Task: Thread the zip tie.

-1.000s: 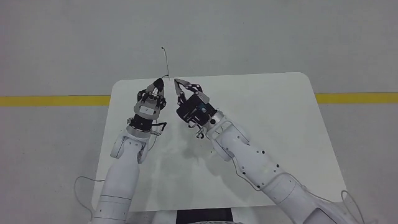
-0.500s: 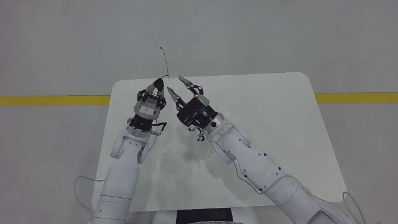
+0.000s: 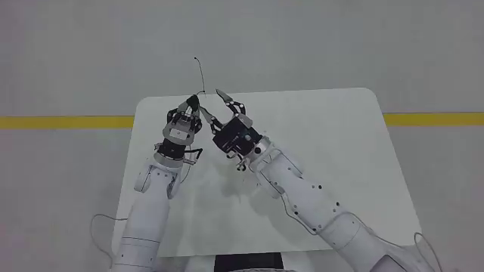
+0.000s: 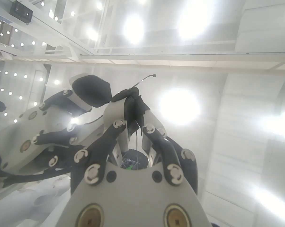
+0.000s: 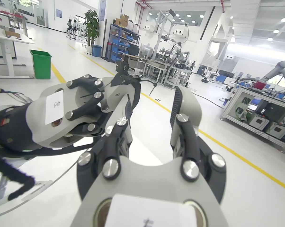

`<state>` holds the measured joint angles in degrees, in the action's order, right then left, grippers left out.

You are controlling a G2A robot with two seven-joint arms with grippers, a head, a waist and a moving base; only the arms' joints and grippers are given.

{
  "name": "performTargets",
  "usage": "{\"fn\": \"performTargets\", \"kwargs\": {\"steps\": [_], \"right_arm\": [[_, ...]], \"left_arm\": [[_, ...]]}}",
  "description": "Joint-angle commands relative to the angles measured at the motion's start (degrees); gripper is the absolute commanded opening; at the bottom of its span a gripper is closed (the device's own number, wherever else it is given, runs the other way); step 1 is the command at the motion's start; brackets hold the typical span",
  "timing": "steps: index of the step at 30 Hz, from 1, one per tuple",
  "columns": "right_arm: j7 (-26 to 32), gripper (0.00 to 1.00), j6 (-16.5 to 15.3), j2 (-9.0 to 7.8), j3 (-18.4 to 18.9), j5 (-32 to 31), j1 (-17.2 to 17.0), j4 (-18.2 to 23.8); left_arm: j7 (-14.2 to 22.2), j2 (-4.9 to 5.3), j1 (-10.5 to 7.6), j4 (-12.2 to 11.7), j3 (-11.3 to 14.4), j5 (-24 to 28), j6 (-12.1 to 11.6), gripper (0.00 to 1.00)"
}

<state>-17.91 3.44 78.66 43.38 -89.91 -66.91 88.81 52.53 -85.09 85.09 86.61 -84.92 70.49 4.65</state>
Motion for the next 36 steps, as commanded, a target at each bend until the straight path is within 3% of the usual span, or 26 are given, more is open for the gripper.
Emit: {"fn": "performTargets", "kwargs": {"steps": [1, 8, 24, 27, 33, 36], "right_arm": [[-0.1, 0.34, -0.04, 0.19, -0.01, -0.03, 0.08, -0.15], [-0.24, 0.2, -0.09, 0.98, -0.01, 0.15, 0.46, -0.92], [-0.59, 0.17, -0.26, 2.3, 0.24, -0.04, 0.98, -2.37], [-0.59, 0.11, 0.06, 2.46, 0.22, -0.04, 1.28, -2.7], [-0.59, 0.09, 0.46, 2.7, 0.15, -0.04, 1.67, -3.18], [-0.56, 0.0, 0.63, 2.77, 0.13, -0.04, 1.82, -3.39]], "left_arm": [[0.0, 0.0, 0.0, 0.0, 0.0, 0.0, 0.0, 0.0], [0.0, 0.0, 0.0, 0.0, 0.0, 0.0, 0.0, 0.0], [0.0, 0.0, 0.0, 0.0, 0.0, 0.0, 0.0, 0.0], [0.0, 0.0, 0.0, 0.0, 0.0, 0.0, 0.0, 0.0], [0.0, 0.0, 0.0, 0.0, 0.0, 0.0, 0.0, 0.0], [0.0, 0.0, 0.0, 0.0, 0.0, 0.0, 0.0, 0.0]]}}
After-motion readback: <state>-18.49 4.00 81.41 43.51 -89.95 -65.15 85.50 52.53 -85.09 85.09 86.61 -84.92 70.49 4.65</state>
